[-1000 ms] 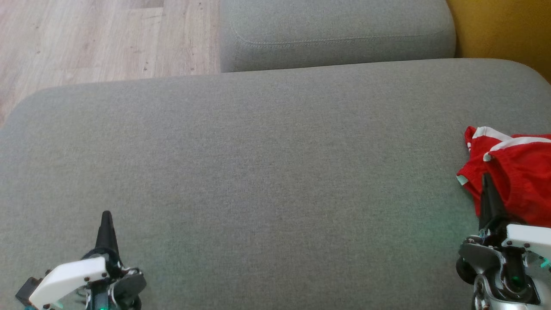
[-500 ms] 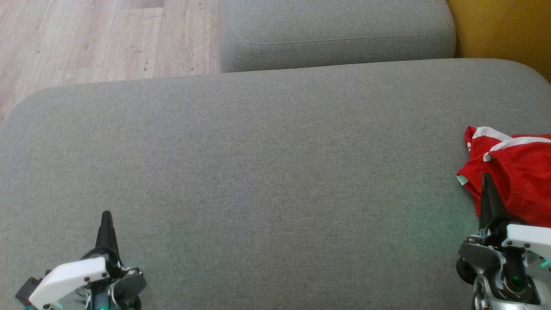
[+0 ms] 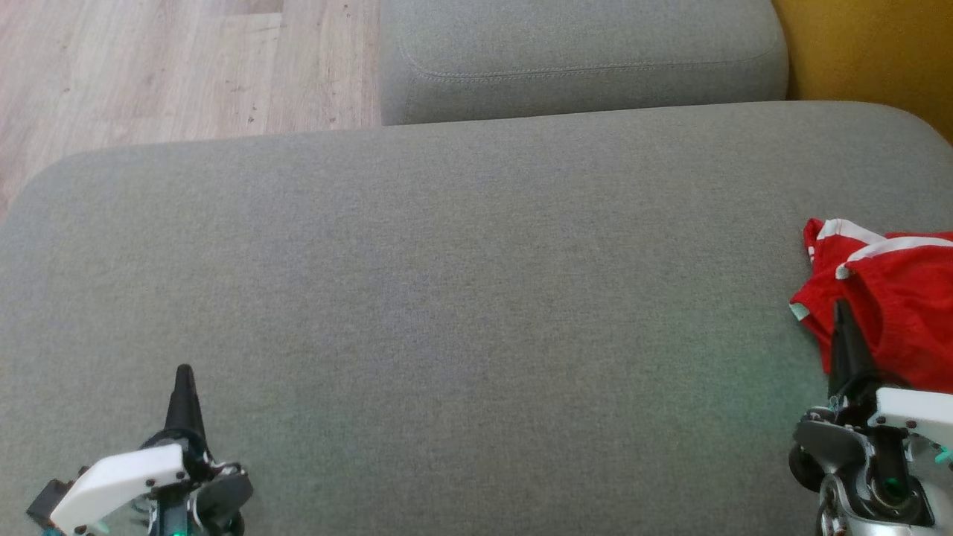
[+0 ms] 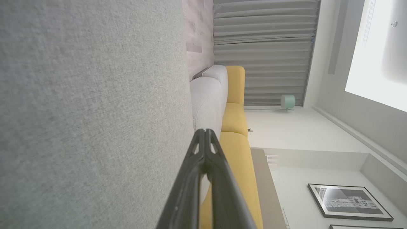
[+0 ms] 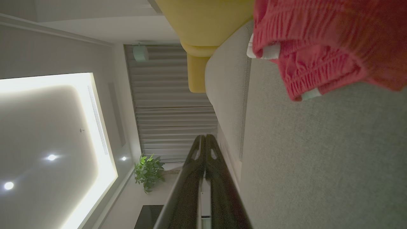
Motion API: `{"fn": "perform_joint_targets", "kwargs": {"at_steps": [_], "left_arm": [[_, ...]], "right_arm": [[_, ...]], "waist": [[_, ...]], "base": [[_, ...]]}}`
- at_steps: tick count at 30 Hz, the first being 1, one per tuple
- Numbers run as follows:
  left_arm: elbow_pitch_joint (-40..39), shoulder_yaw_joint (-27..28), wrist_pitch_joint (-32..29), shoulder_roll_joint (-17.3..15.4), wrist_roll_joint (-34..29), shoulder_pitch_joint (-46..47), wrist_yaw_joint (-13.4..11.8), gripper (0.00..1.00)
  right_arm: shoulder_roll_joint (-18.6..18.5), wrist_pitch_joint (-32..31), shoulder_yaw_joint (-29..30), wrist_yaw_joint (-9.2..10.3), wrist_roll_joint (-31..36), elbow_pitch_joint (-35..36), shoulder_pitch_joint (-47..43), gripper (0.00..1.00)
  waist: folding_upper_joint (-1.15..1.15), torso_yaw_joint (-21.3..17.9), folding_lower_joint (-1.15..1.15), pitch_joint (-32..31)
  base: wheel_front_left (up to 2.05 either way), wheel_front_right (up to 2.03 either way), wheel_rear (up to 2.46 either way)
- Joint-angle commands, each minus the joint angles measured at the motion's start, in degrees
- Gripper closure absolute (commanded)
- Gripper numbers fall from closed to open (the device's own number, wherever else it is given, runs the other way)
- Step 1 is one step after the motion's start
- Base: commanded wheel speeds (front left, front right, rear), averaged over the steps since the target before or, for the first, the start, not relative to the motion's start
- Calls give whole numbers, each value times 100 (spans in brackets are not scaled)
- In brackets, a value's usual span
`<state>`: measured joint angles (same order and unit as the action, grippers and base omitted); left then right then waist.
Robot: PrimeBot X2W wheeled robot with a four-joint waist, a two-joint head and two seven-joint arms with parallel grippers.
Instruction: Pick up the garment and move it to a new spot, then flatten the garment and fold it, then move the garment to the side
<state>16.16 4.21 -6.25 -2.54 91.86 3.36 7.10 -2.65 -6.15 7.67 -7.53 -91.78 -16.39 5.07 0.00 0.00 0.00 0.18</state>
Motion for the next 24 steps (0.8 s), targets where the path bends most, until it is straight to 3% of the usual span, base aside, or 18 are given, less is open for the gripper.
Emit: {"fn": "perform_joint_targets", "kwargs": {"at_steps": [1,24], "left_arm": [[-210,229,-23,-33,32,283,38,100],[-211,229,-23,-33,32,283,38,100]], "right_arm": [[-22,-33,-116,4,-40,236,111,100],[-22,-33,-116,4,-40,236,111,100]], "waist": [[0,0,0,0],[0,0,0,0]], "base": [[0,0,0],[0,0,0]]}}
